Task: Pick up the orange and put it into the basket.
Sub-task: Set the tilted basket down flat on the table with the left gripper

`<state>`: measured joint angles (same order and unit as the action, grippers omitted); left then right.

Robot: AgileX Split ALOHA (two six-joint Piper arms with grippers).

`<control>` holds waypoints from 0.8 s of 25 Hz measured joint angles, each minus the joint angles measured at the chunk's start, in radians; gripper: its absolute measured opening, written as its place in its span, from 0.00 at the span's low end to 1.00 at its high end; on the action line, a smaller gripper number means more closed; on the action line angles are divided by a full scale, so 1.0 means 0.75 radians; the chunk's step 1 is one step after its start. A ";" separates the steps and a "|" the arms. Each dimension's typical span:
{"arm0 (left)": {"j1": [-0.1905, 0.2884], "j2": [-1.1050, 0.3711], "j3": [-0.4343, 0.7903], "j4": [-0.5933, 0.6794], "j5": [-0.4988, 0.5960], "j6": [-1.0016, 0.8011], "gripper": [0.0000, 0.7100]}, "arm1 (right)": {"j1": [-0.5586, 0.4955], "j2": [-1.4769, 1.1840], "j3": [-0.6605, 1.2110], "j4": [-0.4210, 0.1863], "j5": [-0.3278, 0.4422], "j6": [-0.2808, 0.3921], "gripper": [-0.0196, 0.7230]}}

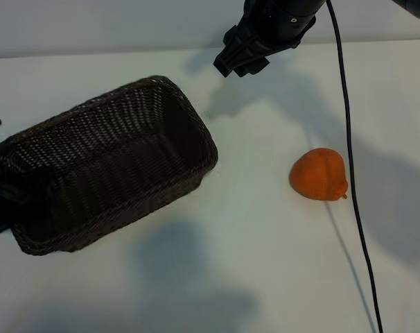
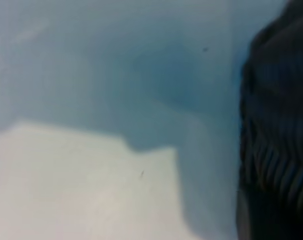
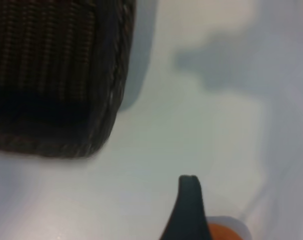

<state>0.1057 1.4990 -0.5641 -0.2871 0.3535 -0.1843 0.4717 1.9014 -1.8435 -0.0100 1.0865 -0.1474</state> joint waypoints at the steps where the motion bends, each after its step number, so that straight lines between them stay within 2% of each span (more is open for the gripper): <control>1: 0.000 0.000 0.000 -0.003 0.005 -0.001 0.22 | 0.000 0.000 0.000 0.000 0.000 0.000 0.78; 6: 0.000 -0.003 0.000 -0.020 0.003 0.030 0.22 | 0.000 0.000 0.000 0.000 0.000 0.000 0.78; 10: 0.000 -0.057 0.000 -0.112 0.013 0.175 0.22 | 0.000 0.000 0.000 0.000 0.000 0.000 0.78; 15: 0.000 -0.101 -0.034 -0.239 0.132 0.405 0.21 | 0.000 0.000 0.000 0.000 0.000 0.000 0.78; 20: 0.000 -0.108 -0.092 -0.282 0.180 0.485 0.21 | 0.000 0.000 0.000 0.000 0.000 0.000 0.78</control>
<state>0.1057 1.4180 -0.6335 -0.4985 0.4884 0.1793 0.4717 1.9014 -1.8435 -0.0100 1.0865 -0.1474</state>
